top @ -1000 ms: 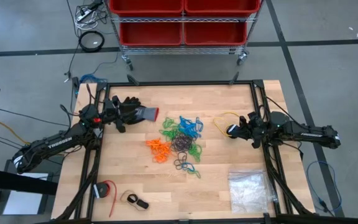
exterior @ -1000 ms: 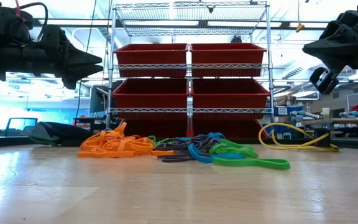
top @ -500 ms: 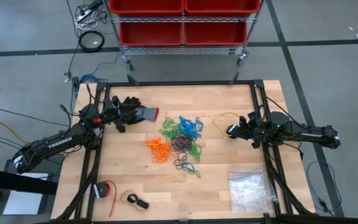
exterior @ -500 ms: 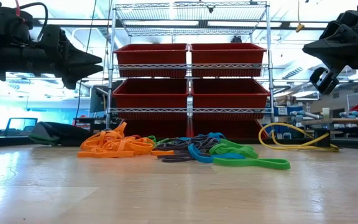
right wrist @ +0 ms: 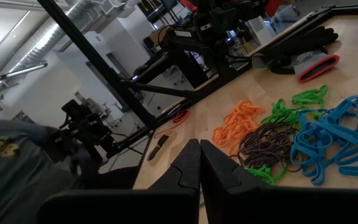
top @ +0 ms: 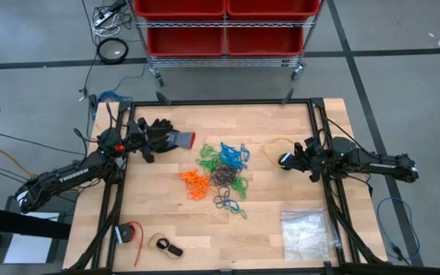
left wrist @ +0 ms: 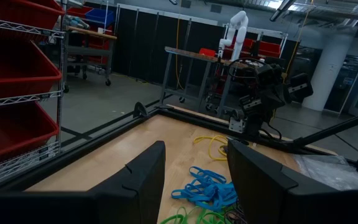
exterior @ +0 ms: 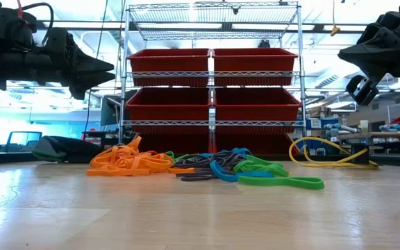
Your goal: Sort rubber bands
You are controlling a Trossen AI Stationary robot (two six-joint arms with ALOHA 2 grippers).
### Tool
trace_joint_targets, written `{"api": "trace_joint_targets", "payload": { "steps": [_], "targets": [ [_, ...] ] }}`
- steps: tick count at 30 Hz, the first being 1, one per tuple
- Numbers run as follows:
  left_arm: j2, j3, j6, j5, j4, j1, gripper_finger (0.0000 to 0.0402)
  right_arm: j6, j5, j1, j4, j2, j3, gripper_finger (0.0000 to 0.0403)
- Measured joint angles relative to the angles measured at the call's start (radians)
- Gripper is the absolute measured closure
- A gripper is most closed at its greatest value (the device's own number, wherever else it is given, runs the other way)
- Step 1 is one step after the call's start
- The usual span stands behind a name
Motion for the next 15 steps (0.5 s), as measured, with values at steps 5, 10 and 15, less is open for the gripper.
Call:
{"api": "trace_joint_targets", "payload": {
  "steps": [5, 10, 15],
  "targets": [
    [0.000, 0.000, 0.000, 0.000, 0.000, 0.000, 0.0220, 0.000, 0.000, 0.000, 0.000, 0.000, 0.000, 0.0401],
    [0.000, 0.000, 0.000, 0.000, 0.000, 0.000, 0.0220, 0.002, 0.081, 0.000, 0.020, 0.000, 0.000, 0.0401],
    [0.000, 0.000, 0.000, 0.000, 0.000, 0.000, 0.0220, -0.078, 0.318, 0.000, 0.165, 0.000, 0.000, 0.0401]
  ]
}}
